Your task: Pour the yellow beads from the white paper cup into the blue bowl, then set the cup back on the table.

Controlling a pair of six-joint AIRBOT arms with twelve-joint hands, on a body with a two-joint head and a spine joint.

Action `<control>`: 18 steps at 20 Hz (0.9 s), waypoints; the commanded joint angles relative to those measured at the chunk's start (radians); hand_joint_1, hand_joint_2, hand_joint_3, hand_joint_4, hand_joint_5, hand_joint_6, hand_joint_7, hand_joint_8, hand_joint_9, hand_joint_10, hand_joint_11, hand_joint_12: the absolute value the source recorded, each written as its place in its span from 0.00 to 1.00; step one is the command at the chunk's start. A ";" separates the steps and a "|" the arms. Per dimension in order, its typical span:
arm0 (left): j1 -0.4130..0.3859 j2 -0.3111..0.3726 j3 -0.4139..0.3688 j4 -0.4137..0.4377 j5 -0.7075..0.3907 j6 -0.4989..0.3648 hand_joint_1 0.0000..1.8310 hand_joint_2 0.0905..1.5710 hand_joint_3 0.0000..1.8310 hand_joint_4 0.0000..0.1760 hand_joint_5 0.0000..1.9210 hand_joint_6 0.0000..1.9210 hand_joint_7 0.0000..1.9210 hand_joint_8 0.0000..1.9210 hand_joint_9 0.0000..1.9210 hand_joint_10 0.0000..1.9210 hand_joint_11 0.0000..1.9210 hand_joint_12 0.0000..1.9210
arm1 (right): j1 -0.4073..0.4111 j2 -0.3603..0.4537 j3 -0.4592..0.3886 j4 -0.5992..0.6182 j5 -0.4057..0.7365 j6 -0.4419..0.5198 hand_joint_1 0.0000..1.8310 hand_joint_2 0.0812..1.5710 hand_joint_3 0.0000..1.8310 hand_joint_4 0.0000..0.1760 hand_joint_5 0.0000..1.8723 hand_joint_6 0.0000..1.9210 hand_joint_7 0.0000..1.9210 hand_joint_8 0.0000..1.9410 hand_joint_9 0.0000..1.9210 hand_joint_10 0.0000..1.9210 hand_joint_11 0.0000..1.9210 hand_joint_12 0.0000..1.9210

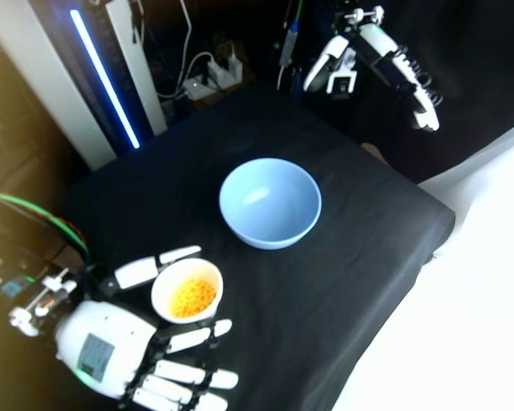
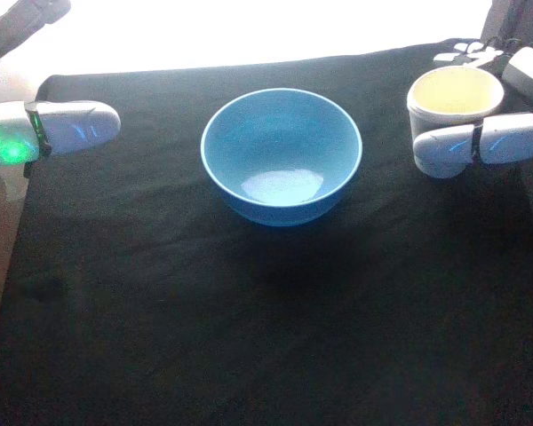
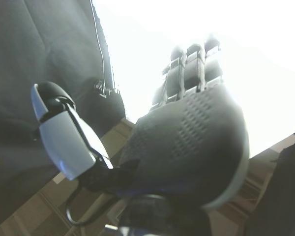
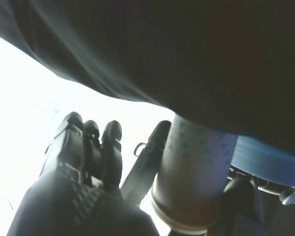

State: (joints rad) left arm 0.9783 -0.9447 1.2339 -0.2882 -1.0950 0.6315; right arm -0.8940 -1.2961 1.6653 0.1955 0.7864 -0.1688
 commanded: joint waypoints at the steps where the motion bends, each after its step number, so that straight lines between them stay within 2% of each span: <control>1: -0.012 -0.001 0.006 -0.011 -0.118 -0.010 0.29 0.46 0.00 0.06 0.01 0.00 0.09 0.00 0.05 0.00 0.00 0.10 | 0.021 0.002 0.009 0.007 0.111 0.007 0.57 0.67 0.00 0.97 0.56 0.44 0.38 0.01 0.26 0.01 0.00 0.42; 2: -0.012 -0.002 0.006 -0.011 -0.116 -0.010 0.27 0.45 0.00 0.21 0.00 0.00 0.08 0.00 0.05 0.00 0.00 0.11 | 0.025 0.002 0.009 0.000 0.112 0.007 0.58 0.68 0.00 0.54 0.55 0.47 0.54 0.01 0.40 0.01 0.08 0.55; 3: -0.012 -0.002 0.006 -0.011 -0.116 -0.010 0.27 0.45 0.00 0.21 0.00 0.00 0.08 0.00 0.05 0.00 0.00 0.11 | 0.028 0.002 0.008 -0.002 0.113 0.007 0.58 0.68 0.00 0.54 0.55 0.47 0.54 0.01 0.40 0.01 0.08 0.55; 4: -0.012 -0.002 0.006 -0.011 -0.116 -0.011 0.28 0.45 0.00 0.28 0.00 0.00 0.08 0.00 0.05 0.00 0.00 0.11 | 0.031 0.002 0.008 -0.006 0.114 0.007 0.57 0.68 0.00 0.91 0.55 0.47 0.55 0.01 0.42 0.01 0.09 0.57; 5: -0.012 -0.002 0.006 -0.011 -0.116 -0.011 0.28 0.46 0.00 0.27 0.00 0.00 0.07 0.00 0.05 0.00 0.00 0.11 | 0.036 0.002 0.007 -0.011 0.115 0.007 0.57 0.67 0.00 0.76 0.55 0.46 0.52 0.00 0.42 0.01 0.10 0.59; 6: -0.012 -0.003 0.006 -0.011 -0.116 -0.011 0.29 0.46 0.00 0.27 0.01 0.00 0.07 0.00 0.05 0.00 0.00 0.12 | 0.040 0.002 0.007 -0.016 0.117 0.007 0.57 0.67 0.00 0.79 0.56 0.45 0.49 0.00 0.41 0.00 0.07 0.61; 7: -0.012 -0.003 0.007 -0.010 -0.116 -0.011 0.28 0.46 0.00 0.27 0.01 0.00 0.07 0.00 0.04 0.00 0.00 0.11 | 0.045 0.002 0.005 -0.022 0.119 0.007 0.59 0.68 0.00 0.14 0.55 0.47 0.51 0.01 0.42 0.01 0.10 0.62; 8: -0.012 -0.003 0.007 -0.010 -0.116 -0.011 0.28 0.46 0.00 0.25 0.01 0.00 0.07 0.00 0.05 0.00 0.00 0.11 | 0.056 0.002 0.003 -0.033 0.121 0.007 0.62 0.68 0.00 0.00 0.54 0.47 0.53 0.01 0.46 0.01 0.16 0.60; 9: -0.012 -0.003 0.007 -0.010 -0.116 -0.011 0.28 0.46 0.00 0.21 0.01 0.00 0.08 0.00 0.05 0.00 0.00 0.13 | 0.058 0.003 0.001 -0.038 0.127 0.007 0.61 0.68 0.00 0.00 0.55 0.47 0.51 0.00 0.45 0.00 0.16 0.57; 10: -0.012 -0.004 0.007 -0.010 -0.116 -0.011 0.28 0.46 0.00 0.13 0.01 0.00 0.08 0.00 0.06 0.00 0.00 0.16 | 0.058 0.004 0.000 -0.038 0.136 0.009 0.63 0.68 0.00 0.00 0.55 0.47 0.52 0.00 0.45 0.00 0.15 0.55; 11: -0.012 -0.005 0.007 -0.010 -0.116 -0.011 0.27 0.46 0.00 0.13 0.00 0.00 0.08 0.00 0.06 0.00 0.00 0.18 | 0.059 0.011 -0.003 -0.041 0.145 0.011 0.64 0.68 0.00 0.00 0.55 0.46 0.53 0.00 0.45 0.00 0.14 0.54; 12: -0.012 -0.005 0.007 -0.010 -0.116 -0.011 0.26 0.45 0.00 0.08 0.00 0.00 0.08 0.00 0.07 0.00 0.00 0.18 | 0.059 0.016 -0.006 -0.045 0.152 0.011 0.68 0.66 0.00 0.00 0.58 0.46 0.59 0.23 0.52 0.01 0.25 0.51; 13: -0.012 -0.005 0.008 -0.010 -0.115 -0.011 0.26 0.45 0.00 0.07 0.00 0.00 0.08 0.00 0.06 0.00 0.00 0.16 | 0.079 0.021 -0.010 -0.065 0.155 0.011 0.68 0.66 0.00 0.04 0.59 0.43 0.56 0.39 0.56 0.02 0.25 0.56; 14: -0.013 -0.005 0.008 -0.010 -0.117 -0.011 0.26 0.47 0.00 0.00 0.00 0.00 0.07 0.00 0.06 0.00 0.00 0.16 | 0.108 0.028 -0.011 -0.107 0.154 0.011 0.74 0.66 0.00 0.00 0.58 0.43 0.59 0.36 0.48 0.46 0.22 0.61; 15: -0.013 -0.005 0.008 -0.010 -0.118 -0.013 0.25 0.47 0.00 0.00 0.00 0.00 0.08 0.00 0.06 0.00 0.00 0.13 | 0.131 0.032 -0.014 -0.137 0.150 0.011 0.74 0.64 0.00 0.00 0.61 0.32 0.64 0.26 0.52 0.52 0.29 0.73; 16: -0.013 -0.005 0.009 -0.010 -0.117 -0.013 0.25 0.46 0.00 0.00 0.00 0.00 0.08 0.00 0.05 0.00 0.00 0.10 | 0.154 0.035 -0.016 -0.165 0.149 0.011 0.75 0.64 0.00 0.00 0.60 0.36 0.67 0.18 0.53 0.56 0.32 0.70; 17: -0.013 -0.005 0.009 -0.009 -0.116 -0.013 0.25 0.46 0.00 0.00 0.00 0.00 0.08 0.00 0.05 0.00 0.00 0.10 | 0.166 0.035 -0.017 -0.180 0.148 0.011 0.75 0.64 0.00 0.00 0.60 0.36 0.67 0.18 0.53 0.56 0.32 0.70; 18: -0.013 -0.005 0.009 -0.008 -0.116 -0.014 0.25 0.47 0.00 0.00 0.00 0.00 0.08 0.00 0.04 0.00 0.00 0.06 | 0.175 0.036 -0.018 -0.197 0.147 0.011 0.76 0.65 0.00 0.00 0.58 0.40 0.66 0.17 0.53 0.56 0.36 0.65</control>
State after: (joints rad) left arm 0.9752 -0.9455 1.2362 -0.2840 -1.0946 0.6281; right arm -0.7254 -1.2606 1.6493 -0.0185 0.8417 -0.1703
